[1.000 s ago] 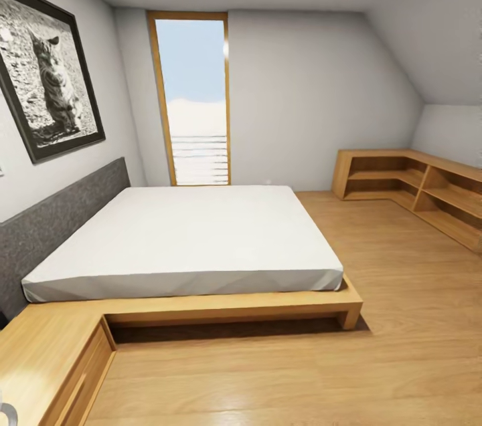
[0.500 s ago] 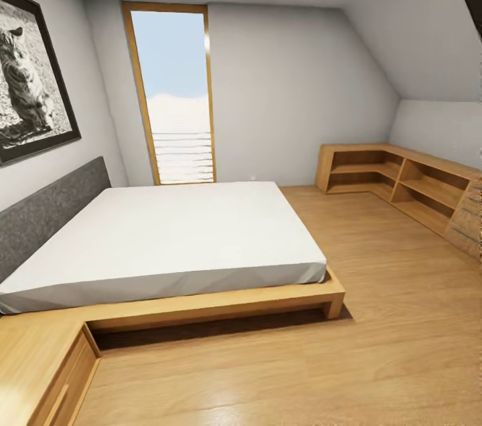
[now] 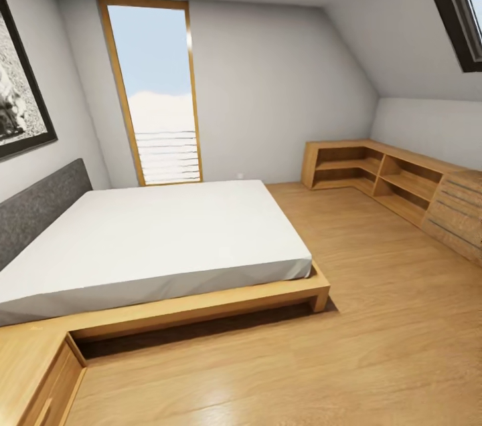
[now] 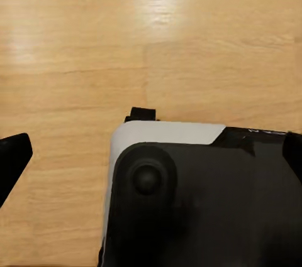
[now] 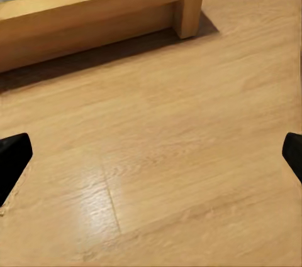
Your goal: In the bedroom, organize the workspace by keeping the computer under the desk, ensuring the monitor is on the desk, placing the keyboard on the desk next to the monitor, placing the mouse on the desk next to the keyboard, moving the folder from the swivel chair onto the desk next to the mouse, stacking the notebook on top of the folder with the pen on top of the notebook, and positioning the swivel chair next to the desk.
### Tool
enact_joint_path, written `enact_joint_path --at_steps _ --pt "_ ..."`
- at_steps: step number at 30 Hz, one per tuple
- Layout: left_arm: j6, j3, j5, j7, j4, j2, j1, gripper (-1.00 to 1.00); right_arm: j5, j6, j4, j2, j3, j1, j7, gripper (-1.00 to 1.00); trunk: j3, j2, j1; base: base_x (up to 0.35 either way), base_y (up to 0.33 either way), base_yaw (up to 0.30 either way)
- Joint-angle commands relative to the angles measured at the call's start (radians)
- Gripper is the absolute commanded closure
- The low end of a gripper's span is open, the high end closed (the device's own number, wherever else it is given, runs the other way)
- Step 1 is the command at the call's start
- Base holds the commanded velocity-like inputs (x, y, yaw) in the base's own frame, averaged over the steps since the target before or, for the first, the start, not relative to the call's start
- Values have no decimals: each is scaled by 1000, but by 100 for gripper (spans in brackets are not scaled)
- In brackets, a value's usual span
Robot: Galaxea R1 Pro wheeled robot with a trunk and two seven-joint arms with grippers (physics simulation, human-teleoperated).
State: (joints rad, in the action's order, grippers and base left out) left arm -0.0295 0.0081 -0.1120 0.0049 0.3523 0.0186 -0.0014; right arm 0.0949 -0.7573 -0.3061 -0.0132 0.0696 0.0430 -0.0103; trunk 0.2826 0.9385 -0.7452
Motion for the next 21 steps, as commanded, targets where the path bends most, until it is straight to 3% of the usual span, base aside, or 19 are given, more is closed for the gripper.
enact_joint_path --at_steps 1,4,10,21 --pt "-57 1 -28 -1 -20 20 0 -100 9 -10 -16 0 5 10 -1 -100 -2 -6 4 0 0 -30" --pt "-176 26 -78 -1 -67 36 0 -100 5 -23 5 2 -3 19 0 -100 -9 -20 12 0 0 -95" --pt "-189 29 -84 0 -72 35 0 -100 -30 -27 40 3 -8 20 4 -100 -10 -20 12 0 0 -256" --pt "-268 30 -86 1 -91 36 0 -100 -175 -20 53 0 -8 20 4 -100 -10 -20 12 0 0 -291"
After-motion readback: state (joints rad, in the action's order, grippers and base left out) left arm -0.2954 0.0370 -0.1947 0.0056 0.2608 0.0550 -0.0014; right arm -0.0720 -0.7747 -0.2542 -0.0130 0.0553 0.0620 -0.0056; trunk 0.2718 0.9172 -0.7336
